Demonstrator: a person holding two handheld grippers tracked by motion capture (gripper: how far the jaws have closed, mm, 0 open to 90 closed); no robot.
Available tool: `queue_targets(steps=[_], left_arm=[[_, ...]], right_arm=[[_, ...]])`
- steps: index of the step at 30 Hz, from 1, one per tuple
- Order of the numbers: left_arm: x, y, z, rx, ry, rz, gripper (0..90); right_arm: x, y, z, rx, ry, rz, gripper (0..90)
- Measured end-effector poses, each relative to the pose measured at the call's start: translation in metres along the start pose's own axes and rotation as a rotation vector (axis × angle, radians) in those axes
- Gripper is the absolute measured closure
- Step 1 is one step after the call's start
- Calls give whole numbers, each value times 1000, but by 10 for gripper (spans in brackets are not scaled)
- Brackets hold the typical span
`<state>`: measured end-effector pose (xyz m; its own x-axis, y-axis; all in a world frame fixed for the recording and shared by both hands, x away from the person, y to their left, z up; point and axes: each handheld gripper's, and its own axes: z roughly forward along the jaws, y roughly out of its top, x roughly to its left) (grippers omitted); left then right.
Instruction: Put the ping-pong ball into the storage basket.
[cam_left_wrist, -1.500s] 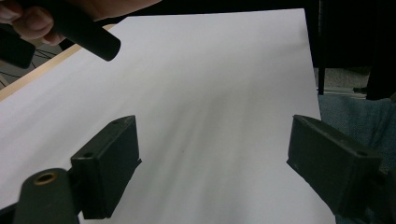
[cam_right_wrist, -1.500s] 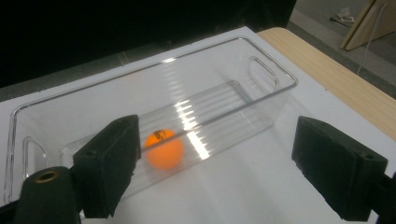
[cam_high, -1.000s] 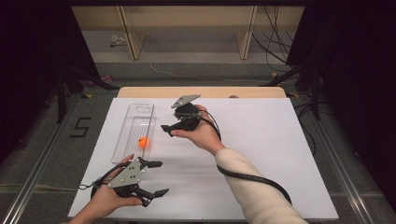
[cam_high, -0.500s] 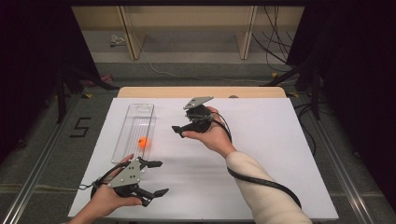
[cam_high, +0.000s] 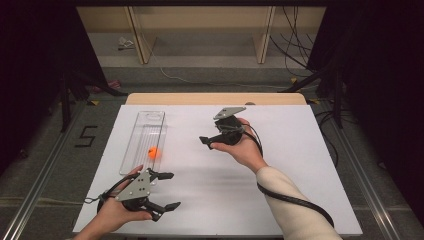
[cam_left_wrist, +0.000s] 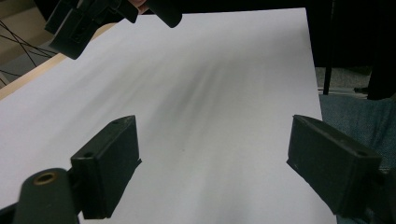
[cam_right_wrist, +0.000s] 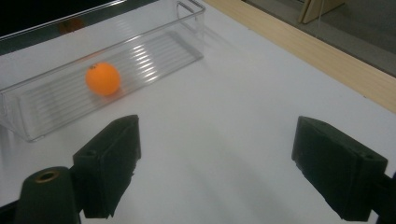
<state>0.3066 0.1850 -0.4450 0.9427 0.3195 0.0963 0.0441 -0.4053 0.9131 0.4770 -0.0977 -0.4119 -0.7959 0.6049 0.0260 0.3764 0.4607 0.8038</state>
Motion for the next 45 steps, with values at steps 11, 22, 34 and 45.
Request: queue_targets(steps=[11, 22, 34, 45], left_arm=[[0, 0, 0, 1, 1, 0, 161], [0, 0, 0, 2, 1, 0, 161], [0, -1, 0, 4, 1, -3, 161], [0, 0, 0, 4, 1, -1, 161]], right_arm=[[-12, -19, -12, 8, -25, 35, 164], [-24, -35, -28, 3, -54, 60, 164], [-33, -55, -47, -6, -76, 94, 164], [-39, -68, -67, -16, -100, 112, 164]])
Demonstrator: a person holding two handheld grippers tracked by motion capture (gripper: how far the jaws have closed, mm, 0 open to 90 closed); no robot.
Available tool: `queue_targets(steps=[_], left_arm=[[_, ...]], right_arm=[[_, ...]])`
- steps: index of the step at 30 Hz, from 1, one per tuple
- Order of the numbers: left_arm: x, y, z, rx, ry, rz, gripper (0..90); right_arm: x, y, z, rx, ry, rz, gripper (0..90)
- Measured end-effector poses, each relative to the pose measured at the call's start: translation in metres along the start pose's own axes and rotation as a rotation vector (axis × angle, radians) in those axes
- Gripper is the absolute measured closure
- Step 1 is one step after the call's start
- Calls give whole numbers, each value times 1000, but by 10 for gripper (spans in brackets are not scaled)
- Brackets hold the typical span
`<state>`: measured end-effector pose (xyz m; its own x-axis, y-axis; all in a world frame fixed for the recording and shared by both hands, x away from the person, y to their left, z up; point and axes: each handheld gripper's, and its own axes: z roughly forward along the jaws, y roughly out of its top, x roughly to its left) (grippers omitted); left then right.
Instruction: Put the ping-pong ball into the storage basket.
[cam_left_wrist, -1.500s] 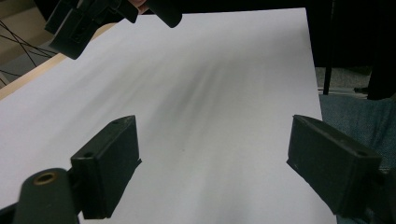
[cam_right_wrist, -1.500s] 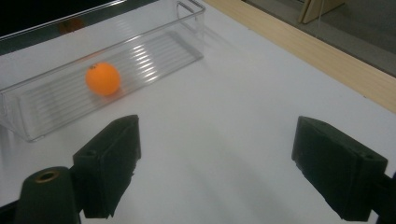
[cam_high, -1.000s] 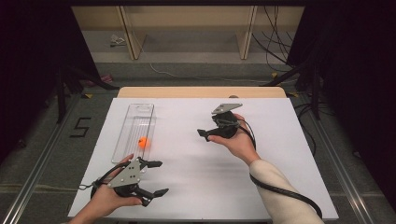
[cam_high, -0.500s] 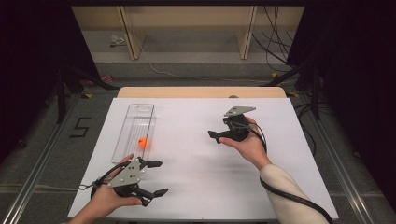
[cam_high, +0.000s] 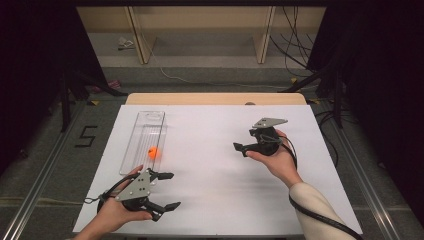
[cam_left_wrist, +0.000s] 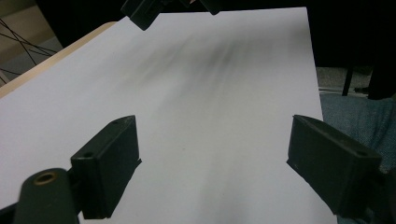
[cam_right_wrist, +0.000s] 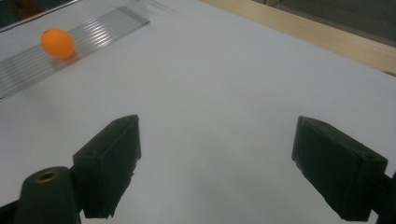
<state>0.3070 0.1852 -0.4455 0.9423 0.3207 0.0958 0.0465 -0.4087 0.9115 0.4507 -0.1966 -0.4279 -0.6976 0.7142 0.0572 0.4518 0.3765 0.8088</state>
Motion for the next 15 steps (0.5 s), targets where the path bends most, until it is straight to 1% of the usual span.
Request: queue_targets(steps=[7, 10, 15], left_arm=[[0, 0, 0, 0, 0, -2, 161], [0, 0, 0, -1, 1, -3, 161], [0, 0, 0, -2, 1, -5, 161]], right_arm=[[-4, -10, -9, 5, -11, 20, 164], [-5, -13, -12, 0, -14, 16, 164], [-6, -17, -20, -7, -21, 26, 164]])
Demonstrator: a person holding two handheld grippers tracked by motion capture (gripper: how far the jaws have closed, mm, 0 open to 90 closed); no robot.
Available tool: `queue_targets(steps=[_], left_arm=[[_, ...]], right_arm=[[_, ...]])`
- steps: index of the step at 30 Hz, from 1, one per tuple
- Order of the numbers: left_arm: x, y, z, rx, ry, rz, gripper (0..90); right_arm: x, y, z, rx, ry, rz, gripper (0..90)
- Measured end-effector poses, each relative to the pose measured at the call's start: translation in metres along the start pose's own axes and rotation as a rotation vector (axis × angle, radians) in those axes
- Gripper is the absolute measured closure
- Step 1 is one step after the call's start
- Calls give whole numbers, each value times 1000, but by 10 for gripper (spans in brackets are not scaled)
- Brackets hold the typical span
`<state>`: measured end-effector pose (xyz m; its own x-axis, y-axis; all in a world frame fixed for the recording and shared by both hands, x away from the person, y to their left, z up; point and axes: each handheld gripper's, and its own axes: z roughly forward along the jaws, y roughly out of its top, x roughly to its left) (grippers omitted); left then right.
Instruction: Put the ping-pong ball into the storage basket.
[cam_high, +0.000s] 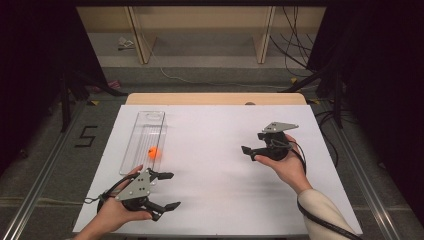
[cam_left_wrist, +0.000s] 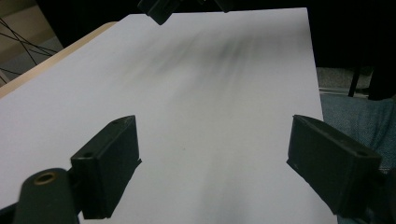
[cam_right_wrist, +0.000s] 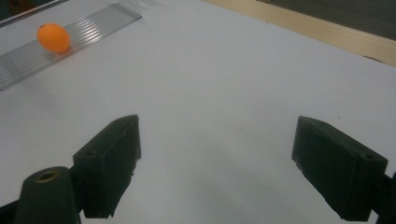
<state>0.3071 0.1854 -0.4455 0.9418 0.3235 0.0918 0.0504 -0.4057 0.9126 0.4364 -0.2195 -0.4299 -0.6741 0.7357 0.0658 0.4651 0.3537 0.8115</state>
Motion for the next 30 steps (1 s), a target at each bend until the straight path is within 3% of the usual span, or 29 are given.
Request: queue_targets(steps=[30], left_arm=[[1, 1, -1, -7, 0, 0, 161]], right_arm=[[-5, -24, -30, -30, 0, 17, 164]])
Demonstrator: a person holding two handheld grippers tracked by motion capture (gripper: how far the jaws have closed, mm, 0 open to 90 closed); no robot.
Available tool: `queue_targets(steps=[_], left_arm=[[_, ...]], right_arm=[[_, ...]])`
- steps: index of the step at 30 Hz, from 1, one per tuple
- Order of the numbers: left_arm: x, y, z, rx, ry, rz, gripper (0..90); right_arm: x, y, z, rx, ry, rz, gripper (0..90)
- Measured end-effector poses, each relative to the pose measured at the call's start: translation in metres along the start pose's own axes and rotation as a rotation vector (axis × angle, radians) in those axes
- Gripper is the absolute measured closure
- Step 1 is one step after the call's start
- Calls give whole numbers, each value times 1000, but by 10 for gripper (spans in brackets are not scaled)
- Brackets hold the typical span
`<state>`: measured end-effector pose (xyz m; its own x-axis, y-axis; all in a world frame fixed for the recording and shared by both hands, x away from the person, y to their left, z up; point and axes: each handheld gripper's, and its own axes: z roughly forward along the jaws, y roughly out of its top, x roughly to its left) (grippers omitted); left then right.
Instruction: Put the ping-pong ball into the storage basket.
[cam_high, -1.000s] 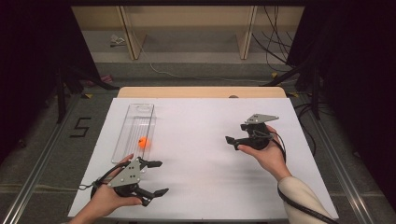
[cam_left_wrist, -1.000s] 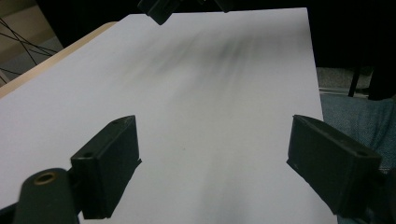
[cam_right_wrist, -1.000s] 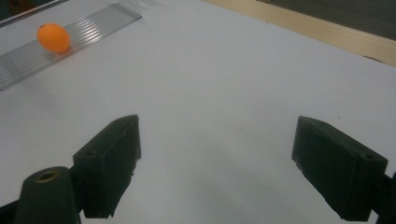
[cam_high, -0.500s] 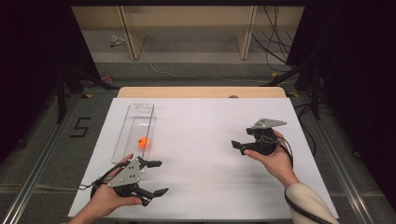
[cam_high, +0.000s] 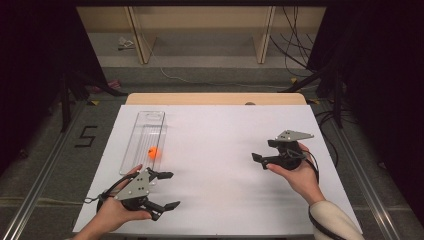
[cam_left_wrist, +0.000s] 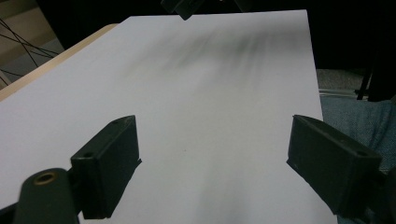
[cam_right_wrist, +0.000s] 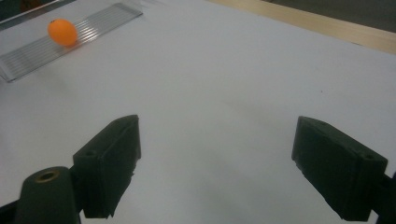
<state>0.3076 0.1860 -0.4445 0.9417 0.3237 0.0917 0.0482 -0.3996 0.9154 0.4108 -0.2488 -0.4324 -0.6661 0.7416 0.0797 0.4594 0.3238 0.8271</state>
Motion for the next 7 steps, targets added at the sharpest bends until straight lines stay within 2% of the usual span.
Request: queue_targets(steps=[7], left_arm=[[1, 0, 1, 1, -3, -1, 161]], right_arm=[[-4, 1, -4, -19, -13, 9, 164]])
